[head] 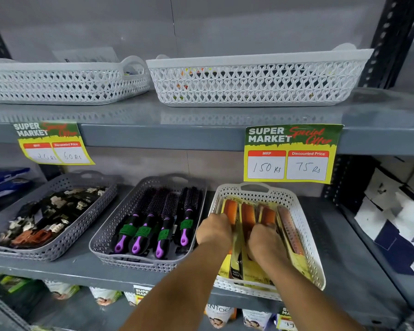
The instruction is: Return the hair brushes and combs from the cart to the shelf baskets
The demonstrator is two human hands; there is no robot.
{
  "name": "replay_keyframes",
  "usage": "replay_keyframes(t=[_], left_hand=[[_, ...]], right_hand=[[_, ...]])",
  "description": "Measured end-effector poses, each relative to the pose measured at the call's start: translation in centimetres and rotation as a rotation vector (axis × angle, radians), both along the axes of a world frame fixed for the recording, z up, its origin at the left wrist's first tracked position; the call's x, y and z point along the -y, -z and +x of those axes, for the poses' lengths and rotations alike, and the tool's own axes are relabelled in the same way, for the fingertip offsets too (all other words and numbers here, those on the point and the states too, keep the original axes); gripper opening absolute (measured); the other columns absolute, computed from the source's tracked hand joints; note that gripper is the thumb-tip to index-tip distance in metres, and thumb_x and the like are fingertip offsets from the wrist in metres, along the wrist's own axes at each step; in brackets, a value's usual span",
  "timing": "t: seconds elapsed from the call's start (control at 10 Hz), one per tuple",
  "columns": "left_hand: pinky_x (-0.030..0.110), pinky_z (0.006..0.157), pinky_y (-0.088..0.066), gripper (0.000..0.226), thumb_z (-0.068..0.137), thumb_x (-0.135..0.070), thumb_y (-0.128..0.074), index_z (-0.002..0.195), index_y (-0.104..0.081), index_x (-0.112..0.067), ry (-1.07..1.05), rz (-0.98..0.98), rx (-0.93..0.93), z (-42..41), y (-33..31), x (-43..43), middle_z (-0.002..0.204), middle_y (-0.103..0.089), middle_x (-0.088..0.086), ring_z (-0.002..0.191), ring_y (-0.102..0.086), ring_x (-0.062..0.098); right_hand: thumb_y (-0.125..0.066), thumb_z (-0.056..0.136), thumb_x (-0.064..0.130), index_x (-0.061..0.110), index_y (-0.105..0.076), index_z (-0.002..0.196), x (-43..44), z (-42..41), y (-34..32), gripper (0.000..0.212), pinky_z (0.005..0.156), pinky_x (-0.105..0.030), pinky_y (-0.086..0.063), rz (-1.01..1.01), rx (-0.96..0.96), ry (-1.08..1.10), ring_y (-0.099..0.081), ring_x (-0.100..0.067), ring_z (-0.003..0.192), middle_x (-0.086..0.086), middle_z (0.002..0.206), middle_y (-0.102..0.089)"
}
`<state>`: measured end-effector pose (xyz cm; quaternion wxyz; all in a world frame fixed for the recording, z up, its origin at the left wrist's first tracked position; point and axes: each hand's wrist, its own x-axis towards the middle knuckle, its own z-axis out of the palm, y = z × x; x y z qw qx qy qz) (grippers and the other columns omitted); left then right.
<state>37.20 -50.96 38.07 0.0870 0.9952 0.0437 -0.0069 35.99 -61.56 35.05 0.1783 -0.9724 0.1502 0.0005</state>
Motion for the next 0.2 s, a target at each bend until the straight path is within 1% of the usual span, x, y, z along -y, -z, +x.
replay_keyframes(t=[0.1, 0.2], left_hand=[[0.038, 0.07, -0.051, 0.032, 0.086, 0.003, -0.045, 0.109, -0.064, -0.009, 0.061, 0.094, 0.059, -0.1, -1.0, -0.4, 0.107, -0.067, 0.013, 0.097, -0.065, 0.032], [0.039, 0.072, -0.049, 0.029, 0.085, -0.001, -0.042, 0.104, -0.063, -0.01, 0.156, 0.091, 0.223, -0.6, -1.4, -1.4, 0.106, -0.066, 0.013, 0.098, -0.062, 0.034]], right_hand=[[-0.056, 0.089, 0.023, 0.014, -0.064, 0.106, 0.4, -0.7, -1.2, 0.02, 0.075, -0.033, -0.051, -0.001, 0.077, -0.019, -0.06, -0.026, 0.094, -0.01, 0.116, -0.055], [-0.051, 0.092, 0.029, 0.017, -0.059, 0.12, 0.9, -2.0, -1.6, 0.032, 0.085, -0.037, -0.049, 0.001, 0.246, -0.078, -0.055, -0.025, 0.112, -0.007, 0.125, -0.054]])
